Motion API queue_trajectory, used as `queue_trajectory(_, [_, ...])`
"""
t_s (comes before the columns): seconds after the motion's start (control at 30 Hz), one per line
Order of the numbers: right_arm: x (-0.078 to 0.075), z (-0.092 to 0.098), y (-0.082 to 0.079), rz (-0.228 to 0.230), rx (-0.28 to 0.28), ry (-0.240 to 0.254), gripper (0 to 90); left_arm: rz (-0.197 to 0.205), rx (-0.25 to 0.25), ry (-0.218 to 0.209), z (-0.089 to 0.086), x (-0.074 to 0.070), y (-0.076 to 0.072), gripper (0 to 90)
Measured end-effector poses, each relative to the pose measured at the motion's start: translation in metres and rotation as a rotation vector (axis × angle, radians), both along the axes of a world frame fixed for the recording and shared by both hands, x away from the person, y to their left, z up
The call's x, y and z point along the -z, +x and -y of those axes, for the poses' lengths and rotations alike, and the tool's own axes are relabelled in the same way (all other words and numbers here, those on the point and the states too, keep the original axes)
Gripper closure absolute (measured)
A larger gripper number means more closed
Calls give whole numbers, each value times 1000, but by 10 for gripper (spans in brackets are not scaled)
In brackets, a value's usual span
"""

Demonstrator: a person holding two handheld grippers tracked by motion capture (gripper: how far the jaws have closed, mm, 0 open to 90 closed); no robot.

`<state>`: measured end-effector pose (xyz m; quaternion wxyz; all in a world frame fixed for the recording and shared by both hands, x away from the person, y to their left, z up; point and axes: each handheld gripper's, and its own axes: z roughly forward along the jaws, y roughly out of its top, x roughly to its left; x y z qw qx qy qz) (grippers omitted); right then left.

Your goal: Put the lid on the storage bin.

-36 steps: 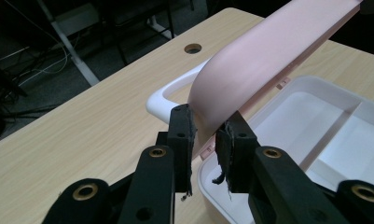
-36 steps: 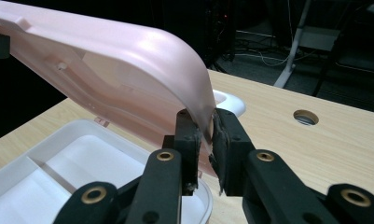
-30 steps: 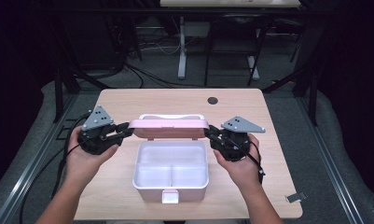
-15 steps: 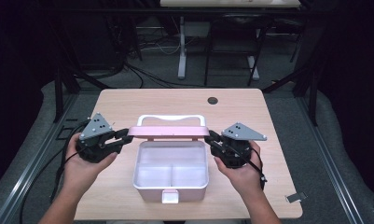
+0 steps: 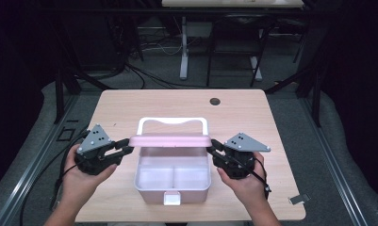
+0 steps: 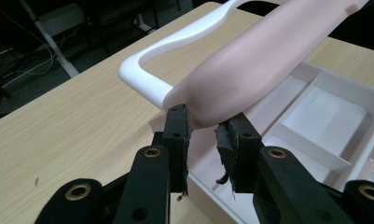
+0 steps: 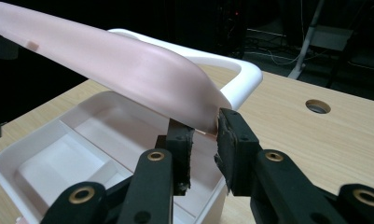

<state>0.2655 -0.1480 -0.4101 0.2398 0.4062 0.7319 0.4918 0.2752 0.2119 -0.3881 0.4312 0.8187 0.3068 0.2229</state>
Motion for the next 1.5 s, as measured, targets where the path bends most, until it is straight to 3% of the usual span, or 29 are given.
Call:
queue_trajectory(0.47, [12, 3, -11, -10, -16, 10, 737, -6, 11, -12, -2, 12, -15, 728])
queue_trajectory(0.73, [21, 4, -18, -19, -13, 13, 728, -16, 14, -41, -4, 21, -20, 724])
queue_trajectory(0.93, [27, 4, -23, -17, -31, 15, 722, -2, 12, -34, -4, 28, -26, 723])
queue_trajectory(1.5, [42, 7, -34, -32, -57, 8, 706, -43, 15, -36, -7, 46, -33, 723])
